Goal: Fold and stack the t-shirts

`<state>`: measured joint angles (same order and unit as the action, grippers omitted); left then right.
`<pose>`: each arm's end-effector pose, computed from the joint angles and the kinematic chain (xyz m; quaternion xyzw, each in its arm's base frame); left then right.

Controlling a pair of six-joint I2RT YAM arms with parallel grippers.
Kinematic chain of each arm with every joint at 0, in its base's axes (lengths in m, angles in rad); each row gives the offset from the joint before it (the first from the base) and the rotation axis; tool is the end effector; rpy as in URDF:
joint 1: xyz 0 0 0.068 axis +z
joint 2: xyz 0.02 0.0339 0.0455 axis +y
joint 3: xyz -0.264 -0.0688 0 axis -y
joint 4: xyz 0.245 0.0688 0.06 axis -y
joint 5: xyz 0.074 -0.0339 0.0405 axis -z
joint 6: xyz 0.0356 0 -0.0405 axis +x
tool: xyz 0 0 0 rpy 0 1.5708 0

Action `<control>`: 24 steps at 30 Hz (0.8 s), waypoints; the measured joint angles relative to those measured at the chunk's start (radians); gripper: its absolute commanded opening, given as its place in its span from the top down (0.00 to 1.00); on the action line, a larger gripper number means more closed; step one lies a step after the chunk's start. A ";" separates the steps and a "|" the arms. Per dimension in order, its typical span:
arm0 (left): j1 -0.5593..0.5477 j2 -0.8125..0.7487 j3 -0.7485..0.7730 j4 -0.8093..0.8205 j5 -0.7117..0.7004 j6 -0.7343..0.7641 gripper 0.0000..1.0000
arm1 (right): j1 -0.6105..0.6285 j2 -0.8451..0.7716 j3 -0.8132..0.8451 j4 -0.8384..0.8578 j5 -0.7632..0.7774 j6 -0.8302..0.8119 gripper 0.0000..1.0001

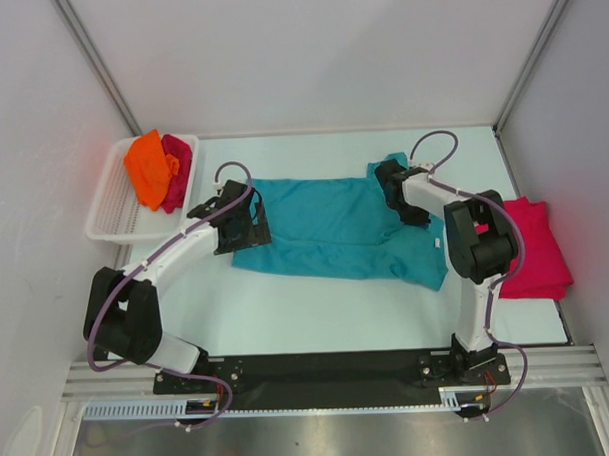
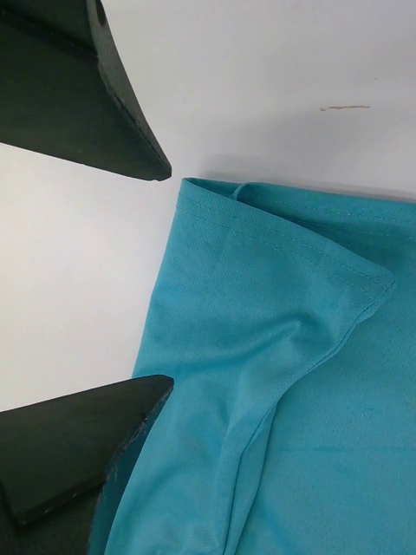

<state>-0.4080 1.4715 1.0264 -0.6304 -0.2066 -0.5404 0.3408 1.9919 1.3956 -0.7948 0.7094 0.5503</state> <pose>0.2714 -0.1094 0.2291 -0.0890 0.9605 -0.0224 0.2626 0.3681 0.1060 0.1671 0.1286 0.9256 -0.2759 0.2250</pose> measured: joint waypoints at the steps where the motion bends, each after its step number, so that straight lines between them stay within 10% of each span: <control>1: 0.000 0.000 0.000 0.000 0.000 0.000 0.01 | -0.006 0.000 0.000 0.001 0.006 0.001 1.00; 7: 0.000 0.000 0.000 0.000 0.000 0.000 0.00 | -0.023 0.000 0.002 0.000 0.017 0.001 1.00; 11: 0.000 0.000 0.000 0.000 0.000 0.000 0.00 | -0.024 0.000 0.021 0.000 0.016 -0.002 0.77; 24: 0.000 0.006 0.000 0.008 0.000 -0.002 0.00 | -0.029 0.000 0.071 0.000 0.027 -0.013 0.74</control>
<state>-0.4080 1.4773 1.0267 -0.6228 -0.2066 -0.5419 0.3119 1.9915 1.4670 -0.7944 0.7368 0.5377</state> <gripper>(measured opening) 0.994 0.251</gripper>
